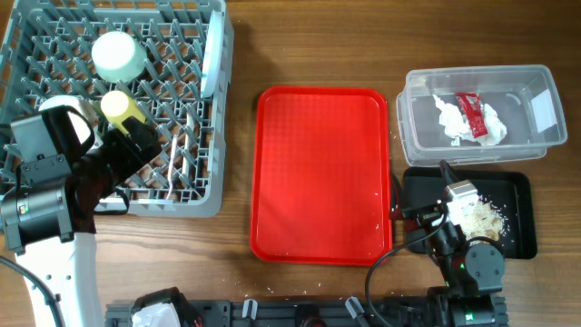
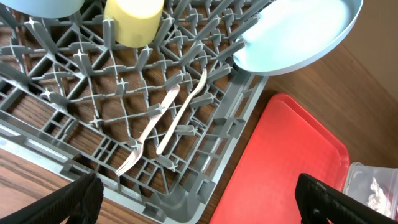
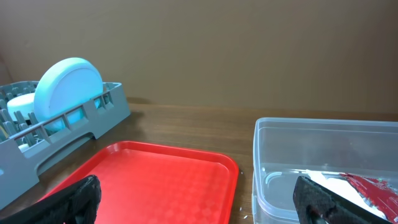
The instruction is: Sort waste into correct bins and load items into the dishwasher rack
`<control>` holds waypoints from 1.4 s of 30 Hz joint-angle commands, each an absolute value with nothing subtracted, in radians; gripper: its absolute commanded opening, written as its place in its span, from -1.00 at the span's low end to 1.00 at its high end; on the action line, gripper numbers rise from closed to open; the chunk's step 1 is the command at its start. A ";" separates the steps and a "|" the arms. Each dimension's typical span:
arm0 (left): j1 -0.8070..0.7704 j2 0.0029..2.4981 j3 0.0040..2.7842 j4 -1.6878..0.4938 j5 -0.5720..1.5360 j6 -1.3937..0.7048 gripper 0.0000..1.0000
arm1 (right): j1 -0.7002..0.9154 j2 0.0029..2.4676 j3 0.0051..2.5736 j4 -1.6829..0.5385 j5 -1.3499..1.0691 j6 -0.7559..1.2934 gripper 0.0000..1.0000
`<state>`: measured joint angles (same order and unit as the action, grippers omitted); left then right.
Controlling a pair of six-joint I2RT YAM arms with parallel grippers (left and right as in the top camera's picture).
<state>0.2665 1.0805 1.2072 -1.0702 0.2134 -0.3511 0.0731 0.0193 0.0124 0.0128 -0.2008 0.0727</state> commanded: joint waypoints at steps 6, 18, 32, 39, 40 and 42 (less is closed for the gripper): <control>0.265 1.077 1.211 -1.068 0.166 -0.345 1.00 | 0.068 0.005 0.005 0.015 -0.192 0.055 1.00; 0.106 0.797 0.814 -0.806 0.167 -0.348 1.00 | 0.068 0.005 0.005 0.015 -0.192 0.055 1.00; 0.013 0.304 0.114 -0.120 0.166 -0.348 1.00 | 0.068 0.005 0.005 0.015 -0.192 0.054 0.99; 0.013 0.212 0.066 -0.006 0.154 -0.345 1.00 | 0.068 0.005 0.005 0.015 -0.192 0.055 1.00; 0.013 0.203 0.060 -0.007 0.155 -0.345 1.00 | 0.068 0.005 0.005 0.015 -0.192 0.055 0.99; 0.013 0.174 0.041 -0.006 0.155 -0.345 1.00 | 0.068 0.005 0.005 0.015 -0.192 0.054 0.99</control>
